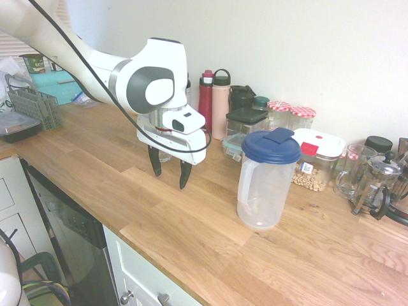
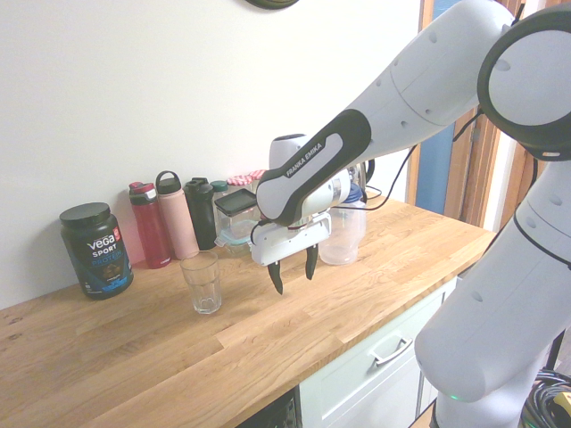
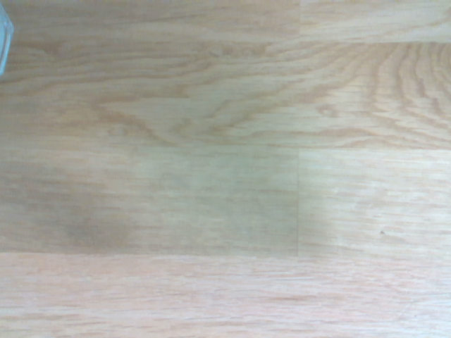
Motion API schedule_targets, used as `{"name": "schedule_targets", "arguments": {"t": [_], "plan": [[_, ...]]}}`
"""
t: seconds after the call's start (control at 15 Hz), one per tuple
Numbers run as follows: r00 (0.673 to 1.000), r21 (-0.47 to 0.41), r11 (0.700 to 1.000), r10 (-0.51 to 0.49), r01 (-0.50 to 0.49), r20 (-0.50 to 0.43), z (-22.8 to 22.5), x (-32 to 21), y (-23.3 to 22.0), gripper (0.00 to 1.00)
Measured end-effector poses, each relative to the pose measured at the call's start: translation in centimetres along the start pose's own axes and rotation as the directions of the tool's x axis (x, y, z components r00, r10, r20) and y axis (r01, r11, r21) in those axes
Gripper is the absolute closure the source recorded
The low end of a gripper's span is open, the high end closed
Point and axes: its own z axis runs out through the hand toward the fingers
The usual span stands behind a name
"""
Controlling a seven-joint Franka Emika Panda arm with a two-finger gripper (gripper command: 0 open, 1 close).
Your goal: Pour me some water
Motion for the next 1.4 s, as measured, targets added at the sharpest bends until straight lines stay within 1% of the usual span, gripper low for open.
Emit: {"name": "schedule_targets", "arguments": {"t": [0.13,0.2,0.27,0.4,0.6,0.73,0.93,1.07,1.2,1.4], "plan": [[1.000,0.001,1.000,0.001,-0.001,-0.001,-0.1,0.1,0.0,0.00],[1.000,0.010,1.000,0.002,-0.002,-0.010,-0.8,0.2,-0.1,0.00],[1.000,0.023,1.000,0.008,-0.008,-0.024,-2.4,0.5,-0.1,0.00],[0.998,0.060,0.998,0.022,-0.018,-0.055,-7.5,0.9,1.2,0.00],[0.992,0.123,0.992,0.026,-0.011,-0.125,-15.4,2.1,7.1,0.00],[0.986,0.152,0.988,0.032,-0.006,-0.165,-17.8,3.5,11.8,0.00],[0.981,0.186,0.983,0.036,0.000,-0.192,-17.4,5.9,17.5,0.00],[0.976,0.200,0.980,0.043,0.001,-0.214,-16.3,6.8,19.4,0.00],[0.967,0.214,0.977,0.052,0.002,-0.249,-14.8,7.7,19.8,0.00],[0.961,0.220,0.975,0.073,-0.013,-0.266,-12.3,9.8,19.0,0.00]]}}
